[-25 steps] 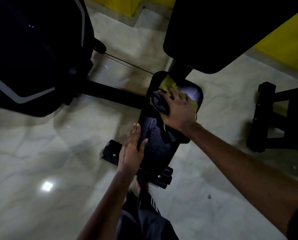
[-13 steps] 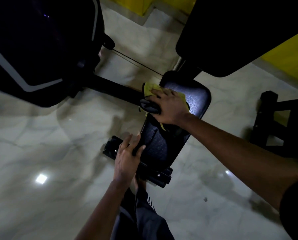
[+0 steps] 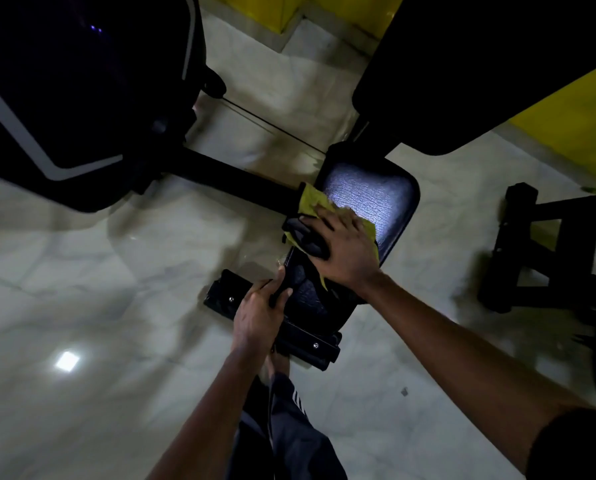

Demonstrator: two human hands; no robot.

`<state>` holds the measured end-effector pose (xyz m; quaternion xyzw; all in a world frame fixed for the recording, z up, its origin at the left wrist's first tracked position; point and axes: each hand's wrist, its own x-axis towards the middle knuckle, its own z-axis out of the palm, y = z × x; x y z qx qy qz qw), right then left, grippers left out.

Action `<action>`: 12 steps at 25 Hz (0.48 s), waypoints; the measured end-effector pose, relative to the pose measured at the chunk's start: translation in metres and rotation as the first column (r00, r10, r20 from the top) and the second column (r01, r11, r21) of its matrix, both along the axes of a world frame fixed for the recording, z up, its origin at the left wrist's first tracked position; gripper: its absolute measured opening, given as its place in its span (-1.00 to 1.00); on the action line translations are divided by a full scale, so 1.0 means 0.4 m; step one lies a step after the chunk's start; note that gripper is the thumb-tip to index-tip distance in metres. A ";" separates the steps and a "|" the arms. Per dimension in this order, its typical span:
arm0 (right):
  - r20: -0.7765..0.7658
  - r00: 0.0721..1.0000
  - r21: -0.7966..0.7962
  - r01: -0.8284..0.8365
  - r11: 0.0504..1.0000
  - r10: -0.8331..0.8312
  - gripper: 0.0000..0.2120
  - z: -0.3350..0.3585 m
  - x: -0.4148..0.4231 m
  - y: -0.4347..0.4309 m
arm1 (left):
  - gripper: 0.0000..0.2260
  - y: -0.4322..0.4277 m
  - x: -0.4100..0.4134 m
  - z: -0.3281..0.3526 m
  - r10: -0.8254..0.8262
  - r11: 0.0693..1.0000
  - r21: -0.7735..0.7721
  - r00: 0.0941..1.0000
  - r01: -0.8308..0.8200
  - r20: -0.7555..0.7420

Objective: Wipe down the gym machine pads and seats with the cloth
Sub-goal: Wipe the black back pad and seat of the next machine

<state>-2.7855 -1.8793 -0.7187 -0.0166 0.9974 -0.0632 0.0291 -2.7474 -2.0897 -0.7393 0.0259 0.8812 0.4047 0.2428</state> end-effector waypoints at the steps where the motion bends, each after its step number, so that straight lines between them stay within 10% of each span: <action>1: 0.005 1.000 -0.026 -0.006 1.000 0.006 -0.35 0.001 0.013 0.022 | -0.59 -0.004 -0.004 0.002 -0.012 1.000 -0.004 1.000 0.012 -0.004; 8: -0.152 0.893 -0.004 0.428 0.904 -0.423 -0.42 0.001 -0.027 0.035 | -0.59 -0.011 -0.006 -0.016 -0.037 0.999 -0.022 0.999 0.037 0.018; 12: -0.069 0.980 -0.062 0.183 0.981 -0.187 -0.31 -0.018 0.135 -0.051 | -0.65 -0.005 0.010 -0.009 -0.002 1.000 -0.008 1.000 0.002 -0.003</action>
